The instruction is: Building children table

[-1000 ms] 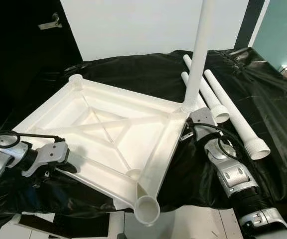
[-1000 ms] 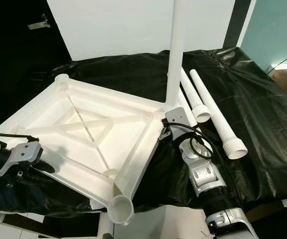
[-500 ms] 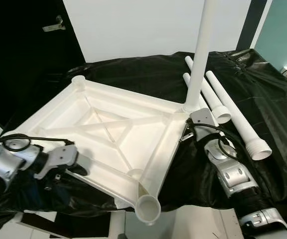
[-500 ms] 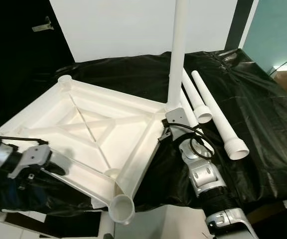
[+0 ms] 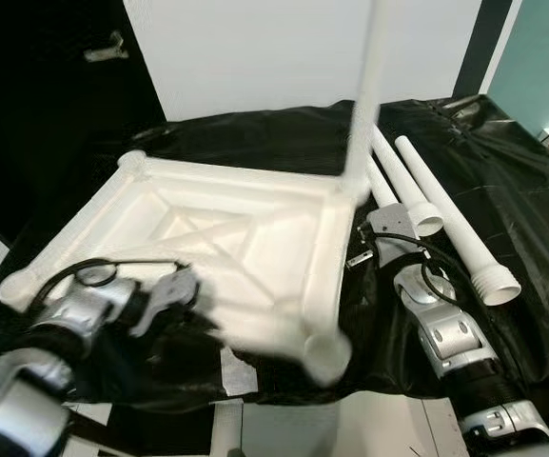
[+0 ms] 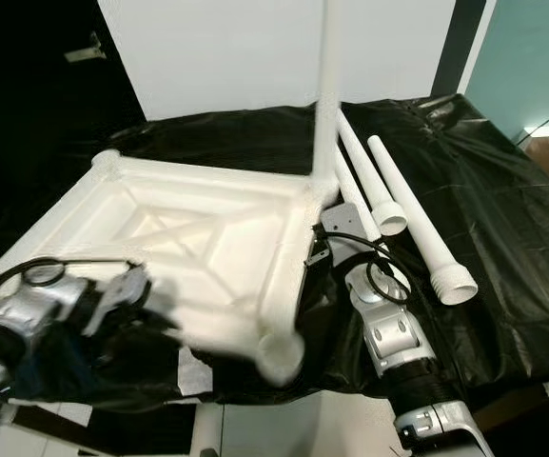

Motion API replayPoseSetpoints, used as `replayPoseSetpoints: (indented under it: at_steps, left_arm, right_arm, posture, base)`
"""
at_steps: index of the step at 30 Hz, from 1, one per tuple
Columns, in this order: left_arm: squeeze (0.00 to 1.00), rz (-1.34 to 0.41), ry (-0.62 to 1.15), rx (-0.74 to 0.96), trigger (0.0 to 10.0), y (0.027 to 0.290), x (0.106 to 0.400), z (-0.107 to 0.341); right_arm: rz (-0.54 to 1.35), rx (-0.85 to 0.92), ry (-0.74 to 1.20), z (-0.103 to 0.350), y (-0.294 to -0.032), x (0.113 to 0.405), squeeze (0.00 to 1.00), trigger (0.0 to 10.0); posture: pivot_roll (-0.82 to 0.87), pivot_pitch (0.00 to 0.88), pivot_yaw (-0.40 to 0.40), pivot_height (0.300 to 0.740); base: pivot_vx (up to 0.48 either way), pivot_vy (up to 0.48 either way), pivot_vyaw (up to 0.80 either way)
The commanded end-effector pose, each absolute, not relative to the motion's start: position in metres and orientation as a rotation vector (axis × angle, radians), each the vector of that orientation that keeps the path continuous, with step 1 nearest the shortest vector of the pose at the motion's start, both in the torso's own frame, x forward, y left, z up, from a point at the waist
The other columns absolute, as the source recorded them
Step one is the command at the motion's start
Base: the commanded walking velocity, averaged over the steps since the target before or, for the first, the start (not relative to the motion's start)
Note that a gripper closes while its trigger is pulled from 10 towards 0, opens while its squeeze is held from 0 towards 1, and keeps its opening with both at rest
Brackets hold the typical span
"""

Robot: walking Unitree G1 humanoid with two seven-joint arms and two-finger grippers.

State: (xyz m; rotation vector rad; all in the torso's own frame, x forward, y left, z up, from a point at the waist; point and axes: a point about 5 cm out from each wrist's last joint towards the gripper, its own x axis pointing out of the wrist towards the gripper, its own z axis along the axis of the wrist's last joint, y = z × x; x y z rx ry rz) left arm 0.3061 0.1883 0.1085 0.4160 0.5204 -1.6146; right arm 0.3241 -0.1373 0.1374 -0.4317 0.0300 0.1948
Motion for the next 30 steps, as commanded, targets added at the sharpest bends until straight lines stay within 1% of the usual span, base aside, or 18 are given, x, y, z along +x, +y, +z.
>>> replayPoseSetpoints:
  at_steps: [1, 2, 4, 6, 12, 13, 14, 15, 17, 18, 19, 20, 21, 23, 24, 27, 28, 30]
  left_arm:
    - [0.0, -1.177, 0.46, 0.368, 0.0, 0.202, 0.323, 0.1]
    - [0.0, -1.177, 0.46, 0.368, 0.0, 0.202, 0.323, 0.1]
    - [0.0, -1.067, 0.472, 0.369, 0.0, 0.2, 0.328, 0.093]
    - [0.0, -1.027, 0.476, 0.365, 0.0, 0.199, 0.33, 0.09]
    - [0.0, -1.056, 0.46, 0.326, 0.0, 0.191, 0.328, 0.085]
    - [0.0, -1.134, 0.435, 0.324, 5.0, 0.188, 0.322, 0.084]
    - [0.0, -1.195, 0.417, 0.323, 5.0, 0.186, 0.316, 0.083]
    - [0.0, -1.308, 0.389, 0.308, 3.3, 0.183, 0.306, 0.081]
    - [0.0, -1.334, 0.381, 0.301, 3.3, 0.183, 0.303, 0.08]
    - [0.0, -1.384, 0.374, 0.281, 2.6, 0.181, 0.299, 0.08]
    - [0.0, -1.43, 0.354, 0.269, 3.3, 0.178, 0.294, 0.081]
    - [0.0, -1.465, 0.332, 0.263, 4.7, 0.175, 0.292, 0.081]
    - [0.0, -1.528, 0.303, 0.243, 7.9, 0.17, 0.287, 0.083]
    - [0.0, -1.565, 0.283, 0.231, 7.9, 0.167, 0.284, 0.085]
    - [0.0, -1.617, 0.279, 0.199, 10.0, 0.163, 0.28, 0.086]
    - [0.0, -1.686, 0.283, 0.16, 10.0, 0.159, 0.275, 0.088]
    - [0.02, -1.72, 0.291, 0.161, 10.0, 0.156, 0.271, 0.087]
    - [0.02, -1.739, 0.295, 0.167, 10.0, 0.154, 0.269, 0.086]
  right_arm:
    - [0.187, -0.42, 0.038, 0.137, -0.137, 0.322, 0.0, 10.0]
    - [0.187, -0.42, 0.038, 0.137, -0.137, 0.322, 0.0, 10.0]
    - [0.182, -0.417, 0.037, 0.137, -0.138, 0.321, 0.0, 10.0]
    - [0.18, -0.416, 0.038, 0.137, -0.139, 0.321, 0.0, 10.0]
    - [0.176, -0.413, 0.042, 0.137, -0.139, 0.32, 0.0, 10.0]
    - [0.175, -0.412, 0.044, 0.136, -0.139, 0.319, 0.0, 10.0]
    - [0.175, -0.412, 0.046, 0.136, -0.139, 0.319, 0.0, 10.0]
    - [0.176, -0.411, 0.048, 0.135, -0.139, 0.319, 0.0, 10.0]
    - [0.176, -0.411, 0.049, 0.135, -0.139, 0.319, 0.0, 10.0]
    - [0.176, -0.41, 0.049, 0.135, -0.139, 0.319, 0.0, 10.0]
    - [0.175, -0.409, 0.049, 0.136, -0.139, 0.319, 0.0, 10.0]
    - [0.175, -0.409, 0.049, 0.136, -0.139, 0.319, 0.0, 10.0]
    - [0.175, -0.408, 0.049, 0.136, -0.139, 0.32, 0.0, 10.0]
    - [0.175, -0.407, 0.048, 0.136, -0.138, 0.32, 0.0, 10.0]
    - [0.176, -0.407, 0.048, 0.136, -0.138, 0.32, 0.0, 10.0]
    - [0.177, -0.406, 0.047, 0.137, -0.137, 0.32, 0.0, 10.0]
    - [0.177, -0.405, 0.047, 0.136, -0.136, 0.319, 0.0, 10.0]
    - [0.178, -0.404, 0.047, 0.136, -0.136, 0.319, 0.0, 10.0]
  posture:
    - [-0.14, 0.0, 0.084, 0.74]
    - [-0.14, 0.0, 0.084, 0.74]
    - [-0.15, 0.0, 0.087, 0.74]
    - [-0.15, 0.0, 0.087, 0.74]
    - [-0.15, 0.0, 0.086, 0.74]
    - [-0.15, 0.004, 0.083, 0.74]
    - [-0.15, 0.004, 0.083, 0.74]
    - [-0.15, 0.005, 0.084, 0.74]
    - [-0.15, 0.005, 0.084, 0.74]
    - [-0.14, 0.006, 0.084, 0.74]
    - [-0.14, 0.006, 0.084, 0.74]
    - [-0.14, 0.006, 0.084, 0.74]
    - [-0.14, 0.006, 0.085, 0.74]
    - [-0.14, 0.006, 0.085, 0.74]
    - [-0.14, 0.006, 0.085, 0.74]
    - [-0.15, 0.007, 0.087, 0.74]
    - [-0.15, 0.007, 0.087, 0.74]
    - [-0.15, 0.007, 0.087, 0.74]
  base:
    - [0.0, 0.0, 0.0]
    - [0.0, 0.0, 0.0]
    - [0.0, 0.0, 0.0]
    - [0.0, 0.0, 0.0]
    - [0.0, 0.0, 0.0]
    - [0.0, 0.0, 0.0]
    - [0.0, 0.0, 0.0]
    - [0.0, 0.0, 0.0]
    - [0.0, 0.0, 0.0]
    - [0.0, 0.0, 0.0]
    - [0.0, 0.0, 0.0]
    - [0.0, 0.0, 0.0]
    - [0.0, 0.0, 0.0]
    - [0.0, 0.0, 0.0]
    - [0.0, 0.0, 0.0]
    - [0.0, 0.0, 0.0]
    - [0.0, 0.0, 0.0]
    - [0.0, 0.0, 0.0]
